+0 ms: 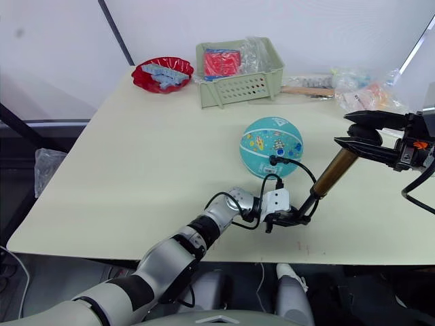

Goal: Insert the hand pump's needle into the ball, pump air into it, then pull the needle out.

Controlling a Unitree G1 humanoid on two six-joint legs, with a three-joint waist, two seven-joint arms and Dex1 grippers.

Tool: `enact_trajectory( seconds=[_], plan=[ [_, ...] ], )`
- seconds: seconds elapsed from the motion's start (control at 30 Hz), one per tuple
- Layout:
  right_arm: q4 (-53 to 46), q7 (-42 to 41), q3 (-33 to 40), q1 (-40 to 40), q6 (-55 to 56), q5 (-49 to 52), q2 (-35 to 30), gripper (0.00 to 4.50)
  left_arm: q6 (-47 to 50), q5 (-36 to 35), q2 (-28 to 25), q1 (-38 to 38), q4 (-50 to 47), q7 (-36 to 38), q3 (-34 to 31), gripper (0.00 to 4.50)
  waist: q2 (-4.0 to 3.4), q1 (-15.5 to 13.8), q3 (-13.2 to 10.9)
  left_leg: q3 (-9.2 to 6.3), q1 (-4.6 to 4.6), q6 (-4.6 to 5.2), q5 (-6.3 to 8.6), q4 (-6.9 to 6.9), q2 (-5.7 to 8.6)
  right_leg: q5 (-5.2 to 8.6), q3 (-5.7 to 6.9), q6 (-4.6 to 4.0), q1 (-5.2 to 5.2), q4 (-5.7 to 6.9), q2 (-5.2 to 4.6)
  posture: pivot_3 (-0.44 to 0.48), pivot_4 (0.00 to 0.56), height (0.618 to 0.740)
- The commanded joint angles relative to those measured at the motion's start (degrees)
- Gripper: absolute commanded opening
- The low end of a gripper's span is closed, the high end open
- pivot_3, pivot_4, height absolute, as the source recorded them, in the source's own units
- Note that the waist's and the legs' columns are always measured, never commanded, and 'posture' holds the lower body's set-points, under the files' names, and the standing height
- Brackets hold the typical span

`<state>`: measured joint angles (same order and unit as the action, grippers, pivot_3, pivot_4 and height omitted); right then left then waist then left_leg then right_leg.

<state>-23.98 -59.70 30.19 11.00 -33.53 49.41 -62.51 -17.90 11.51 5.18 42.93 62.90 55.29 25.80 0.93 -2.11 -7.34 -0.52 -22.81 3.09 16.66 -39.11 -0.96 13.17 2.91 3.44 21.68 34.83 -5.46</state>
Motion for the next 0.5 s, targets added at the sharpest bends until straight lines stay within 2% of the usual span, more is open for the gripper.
enact_trajectory(
  seconds=[0.03, 0.2, 0.5],
  plan=[
    [-2.8, -1.6, -0.8, -2.2, 2.8, -2.4, 1.0, 1.67, 5.3, 6.2, -4.3, -4.1, 7.3, -0.1, 3.9, 1.03, 0.03, 0.0, 0.0, 0.00, 0.00, 0.00, 0.00, 0.00, 0.00, 0.00, 0.00, 0.00, 0.00, 0.00, 0.02, 0.000, 0.150, 0.738],
    [-3.2, -1.5, -6.9, -6.6, 7.6, -7.7, 5.7, 1.67, 5.4, 6.1, -4.4, -4.1, 7.2, -0.1, 3.8, 1.03, 0.62, 0.2, 0.4, -0.04, 0.09, 0.00, 0.00, 0.00, -0.06, 0.00, 0.01, 0.00, -0.03, 0.01, 0.12, 0.000, 0.150, 0.738],
    [1.7, -2.4, -18.7, -13.2, 19.9, -20.0, 13.7, 1.67, 5.4, 6.0, -4.5, -4.0, 7.1, -0.3, 3.7, 1.03, 0.98, 1.0, 0.8, -0.04, 0.19, 0.00, 0.00, -0.02, -0.11, 0.00, -0.05, -0.01, -0.10, 0.02, 0.14, 0.000, 0.150, 0.738]
  ],
)
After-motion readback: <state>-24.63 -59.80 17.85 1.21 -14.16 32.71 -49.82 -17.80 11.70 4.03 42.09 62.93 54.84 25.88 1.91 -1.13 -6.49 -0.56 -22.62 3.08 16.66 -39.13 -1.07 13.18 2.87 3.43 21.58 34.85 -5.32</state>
